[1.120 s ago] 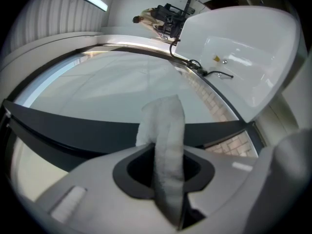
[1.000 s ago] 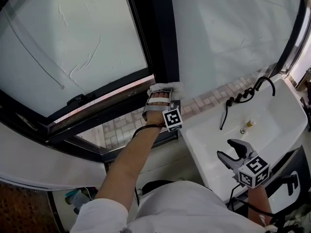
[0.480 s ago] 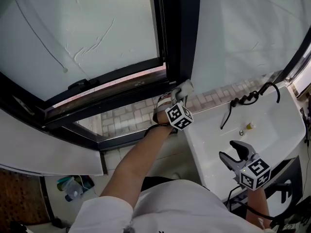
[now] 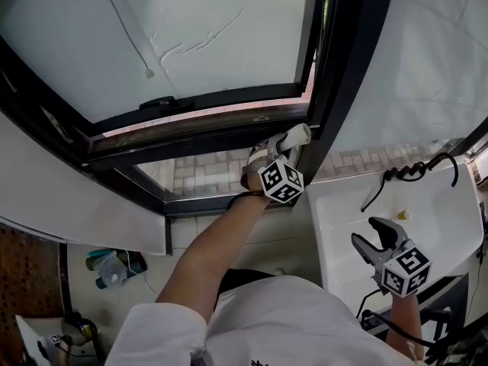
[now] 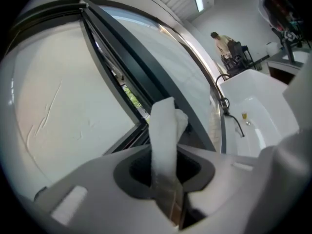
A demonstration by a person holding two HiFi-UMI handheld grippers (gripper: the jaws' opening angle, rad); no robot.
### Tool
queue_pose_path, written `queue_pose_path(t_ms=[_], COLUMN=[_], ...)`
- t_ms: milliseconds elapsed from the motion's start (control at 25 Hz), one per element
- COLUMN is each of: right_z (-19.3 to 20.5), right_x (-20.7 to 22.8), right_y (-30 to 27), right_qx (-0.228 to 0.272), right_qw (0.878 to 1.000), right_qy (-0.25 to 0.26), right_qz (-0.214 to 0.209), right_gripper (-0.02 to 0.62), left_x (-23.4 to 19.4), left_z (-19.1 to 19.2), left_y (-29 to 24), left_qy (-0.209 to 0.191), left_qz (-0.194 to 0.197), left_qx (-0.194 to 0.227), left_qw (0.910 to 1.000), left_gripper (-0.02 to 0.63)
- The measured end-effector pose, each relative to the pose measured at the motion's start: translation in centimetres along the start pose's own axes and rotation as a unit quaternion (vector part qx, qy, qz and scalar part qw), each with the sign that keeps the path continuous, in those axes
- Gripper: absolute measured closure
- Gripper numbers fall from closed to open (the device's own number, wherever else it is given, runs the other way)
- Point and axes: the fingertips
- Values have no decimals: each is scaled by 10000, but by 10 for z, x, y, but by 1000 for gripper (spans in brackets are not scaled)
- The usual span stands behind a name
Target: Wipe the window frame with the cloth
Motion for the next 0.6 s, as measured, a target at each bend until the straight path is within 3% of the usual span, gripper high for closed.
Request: queue_pose_path(t_ms=[200, 600], right_z=[-24, -68], right_x=[-27, -109], right_y=[-32, -117], right_qx=[25, 5], right_qw=[9996, 9949], right_qy=[180, 563], right_qz=[-233, -841], right_gripper=[349, 349], left_x=[-31, -131], left_z=[44, 171], left_y=[31, 111], left_qy=[-112, -395], left_qz=[-34, -411], left_qx=[-157, -686], left_qw=[9998, 9960], left_gripper=[502, 502])
Point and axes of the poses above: the fingertips, and each gripper's own axes: y backward along the fingers, x to its right, z out of its underside, and after that the axes turned 3 degrees about -z, right-handed
